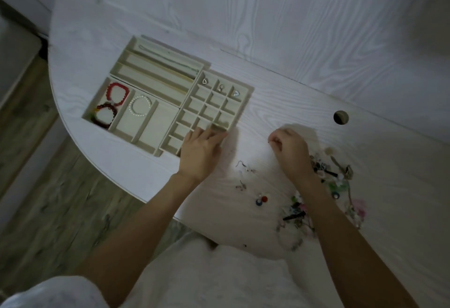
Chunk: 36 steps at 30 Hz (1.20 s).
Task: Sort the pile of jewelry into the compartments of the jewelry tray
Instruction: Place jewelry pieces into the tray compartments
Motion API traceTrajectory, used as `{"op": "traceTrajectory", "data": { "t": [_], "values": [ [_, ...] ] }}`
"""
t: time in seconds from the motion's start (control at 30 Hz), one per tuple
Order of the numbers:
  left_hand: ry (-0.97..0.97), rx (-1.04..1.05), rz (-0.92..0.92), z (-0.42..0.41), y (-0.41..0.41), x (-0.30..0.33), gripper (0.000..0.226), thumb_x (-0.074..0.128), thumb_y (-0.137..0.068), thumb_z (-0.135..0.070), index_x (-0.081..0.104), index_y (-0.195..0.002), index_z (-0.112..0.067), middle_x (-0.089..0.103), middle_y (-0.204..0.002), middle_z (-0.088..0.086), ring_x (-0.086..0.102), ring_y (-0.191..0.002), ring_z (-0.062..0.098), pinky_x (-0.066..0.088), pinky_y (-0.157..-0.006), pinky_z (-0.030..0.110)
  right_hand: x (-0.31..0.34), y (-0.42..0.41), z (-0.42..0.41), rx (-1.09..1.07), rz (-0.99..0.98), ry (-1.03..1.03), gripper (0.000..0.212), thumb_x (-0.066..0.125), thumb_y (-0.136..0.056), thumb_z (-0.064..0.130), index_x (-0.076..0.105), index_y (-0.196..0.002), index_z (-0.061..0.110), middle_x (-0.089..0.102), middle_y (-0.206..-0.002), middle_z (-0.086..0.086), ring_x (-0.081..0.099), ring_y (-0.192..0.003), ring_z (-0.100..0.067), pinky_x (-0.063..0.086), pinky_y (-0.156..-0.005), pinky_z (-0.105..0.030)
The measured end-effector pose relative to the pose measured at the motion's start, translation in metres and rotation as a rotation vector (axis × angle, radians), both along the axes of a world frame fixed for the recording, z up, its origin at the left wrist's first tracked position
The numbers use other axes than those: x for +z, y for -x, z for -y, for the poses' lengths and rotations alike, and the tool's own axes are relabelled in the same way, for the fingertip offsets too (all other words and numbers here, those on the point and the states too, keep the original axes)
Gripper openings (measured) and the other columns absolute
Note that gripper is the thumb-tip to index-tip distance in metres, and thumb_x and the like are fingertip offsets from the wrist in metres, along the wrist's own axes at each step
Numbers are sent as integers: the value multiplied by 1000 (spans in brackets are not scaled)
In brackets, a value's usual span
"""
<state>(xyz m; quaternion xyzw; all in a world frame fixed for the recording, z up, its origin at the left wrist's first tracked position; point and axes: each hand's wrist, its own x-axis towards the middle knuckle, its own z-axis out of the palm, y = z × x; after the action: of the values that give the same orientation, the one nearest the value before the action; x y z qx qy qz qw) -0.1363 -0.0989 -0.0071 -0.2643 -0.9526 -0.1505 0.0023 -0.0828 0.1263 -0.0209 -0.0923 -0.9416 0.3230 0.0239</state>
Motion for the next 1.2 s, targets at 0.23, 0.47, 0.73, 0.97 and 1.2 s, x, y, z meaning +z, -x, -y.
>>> {"op": "traceTrajectory", "data": {
  "t": [0.23, 0.47, 0.73, 0.97, 1.2],
  "values": [
    [-236, 187, 38, 42, 43, 0, 28, 53, -91, -29, 69, -109, -15, 67, -101, 4, 56, -86, 26, 45, -78, 39, 33, 70, 20, 23, -57, 156, 16, 60, -87, 5, 72, -98, 8, 65, -85, -1, 57, -72, -9, 42, -67, -7],
    [-220, 310, -14, 73, 59, -16, 29, 63, -83, -11, 66, -112, -12, 64, -101, 9, 52, -88, 27, 44, -77, 39, 23, 133, 44, 65, -2, -83, 11, 66, -84, 12, 70, -94, 14, 70, -84, -2, 55, -82, -20, 41, -69, -28],
    [-267, 344, 40, 75, 59, -17, 41, 63, -78, 4, 65, -115, -14, 63, -101, 9, 54, -88, 28, 41, -78, 34, 21, 135, 34, 25, -84, -267, 9, 68, -81, 12, 73, -89, 13, 63, -92, -8, 53, -94, -28, 40, -78, -28],
    [-277, 353, 80, 78, 60, -17, 39, 64, -82, 1, 64, -118, -14, 63, -99, 10, 55, -91, 29, 45, -80, 39, 21, 148, 33, 120, -1, -291, 8, 73, -77, 14, 75, -85, 15, 57, -99, -9, 49, -101, -29, 41, -85, -32],
    [-282, 374, 96, 77, 60, -15, 39, 63, -81, 1, 64, -116, -14, 62, -100, 9, 56, -92, 29, 44, -80, 37, 20, 160, 38, 221, 71, -334, 9, 76, -75, 12, 75, -84, 14, 55, -97, -9, 48, -98, -27, 38, -78, -28]
  ]
}}
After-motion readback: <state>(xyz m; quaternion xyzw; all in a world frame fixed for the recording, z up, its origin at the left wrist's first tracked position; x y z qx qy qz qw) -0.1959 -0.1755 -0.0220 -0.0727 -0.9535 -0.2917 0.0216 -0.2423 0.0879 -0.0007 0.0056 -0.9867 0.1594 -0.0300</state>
